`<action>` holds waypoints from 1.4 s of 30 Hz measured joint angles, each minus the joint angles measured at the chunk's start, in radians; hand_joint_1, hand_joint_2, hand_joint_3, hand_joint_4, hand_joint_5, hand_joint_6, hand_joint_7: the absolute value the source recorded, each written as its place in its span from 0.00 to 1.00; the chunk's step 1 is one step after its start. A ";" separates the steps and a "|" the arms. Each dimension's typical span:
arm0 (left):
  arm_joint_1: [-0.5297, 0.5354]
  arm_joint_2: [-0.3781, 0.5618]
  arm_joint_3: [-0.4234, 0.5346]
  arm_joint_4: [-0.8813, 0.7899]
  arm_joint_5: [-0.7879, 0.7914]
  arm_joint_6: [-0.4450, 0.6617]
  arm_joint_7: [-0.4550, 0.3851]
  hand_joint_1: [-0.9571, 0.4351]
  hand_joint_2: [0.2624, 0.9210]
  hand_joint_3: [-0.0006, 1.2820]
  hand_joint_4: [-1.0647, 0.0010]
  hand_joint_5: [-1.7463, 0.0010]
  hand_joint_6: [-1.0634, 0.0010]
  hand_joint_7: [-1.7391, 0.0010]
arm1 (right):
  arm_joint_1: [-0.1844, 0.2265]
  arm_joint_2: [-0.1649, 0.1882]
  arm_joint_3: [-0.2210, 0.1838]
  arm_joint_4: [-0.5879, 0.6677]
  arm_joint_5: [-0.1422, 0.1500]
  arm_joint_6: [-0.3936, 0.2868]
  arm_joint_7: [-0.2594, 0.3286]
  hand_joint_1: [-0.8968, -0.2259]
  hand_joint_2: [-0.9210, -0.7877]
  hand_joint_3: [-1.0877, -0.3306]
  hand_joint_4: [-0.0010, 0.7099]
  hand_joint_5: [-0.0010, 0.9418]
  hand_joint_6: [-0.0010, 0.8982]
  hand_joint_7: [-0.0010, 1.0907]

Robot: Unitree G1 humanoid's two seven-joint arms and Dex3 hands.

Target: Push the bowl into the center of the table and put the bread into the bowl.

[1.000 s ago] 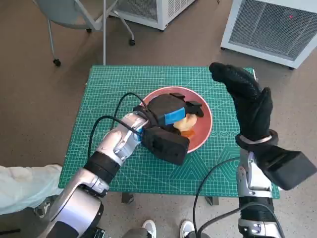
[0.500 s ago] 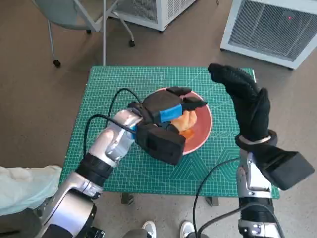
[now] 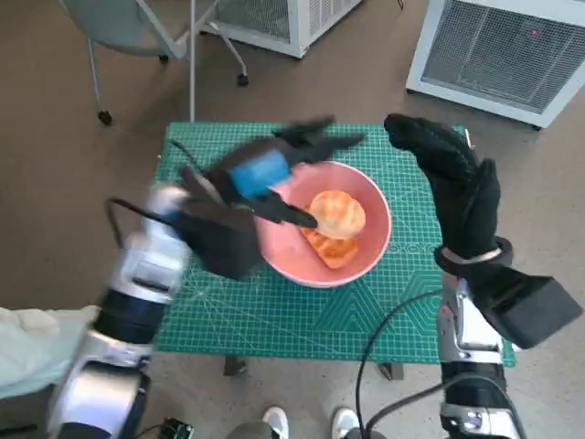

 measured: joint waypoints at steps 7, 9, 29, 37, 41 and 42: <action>0.043 -0.008 0.100 -0.039 -0.167 -0.044 -0.026 0.23 1.00 0.06 0.96 1.00 0.80 0.99 | -0.006 -0.006 -0.004 -0.015 0.000 0.009 0.000 0.21 0.00 0.41 0.18 0.00 0.00 0.46; 0.060 -0.022 0.125 -0.034 -0.211 -0.082 -0.026 0.22 1.00 0.10 0.96 1.00 0.79 0.99 | -0.008 -0.010 -0.005 -0.020 0.000 0.009 0.000 0.21 0.00 0.41 0.18 0.00 0.00 0.46; 0.162 -0.211 0.258 0.094 -0.468 -0.270 -0.022 0.17 1.00 0.20 0.93 0.99 0.78 0.98 | -0.034 -0.020 -0.003 -0.061 -0.015 0.017 -0.035 0.23 0.00 0.41 0.17 0.00 0.00 0.44; 0.200 -0.231 0.286 0.101 -0.518 -0.289 -0.046 0.18 1.00 0.21 0.95 1.00 0.80 0.99 | -0.040 -0.021 0.002 -0.070 -0.024 0.017 -0.039 0.24 0.00 0.41 0.16 0.00 0.00 0.42; 0.205 -0.247 0.290 0.110 -0.533 -0.305 -0.057 0.18 1.00 0.22 0.96 1.00 0.80 0.99 | -0.042 -0.022 0.004 -0.070 -0.030 0.017 -0.040 0.24 0.00 0.41 0.16 0.00 0.00 0.42; 0.206 -0.250 0.290 0.114 -0.534 -0.310 -0.059 0.18 1.00 0.22 0.96 1.00 0.80 0.99 | -0.043 -0.022 0.004 -0.070 -0.030 0.017 -0.040 0.24 0.00 0.41 0.15 0.00 0.00 0.42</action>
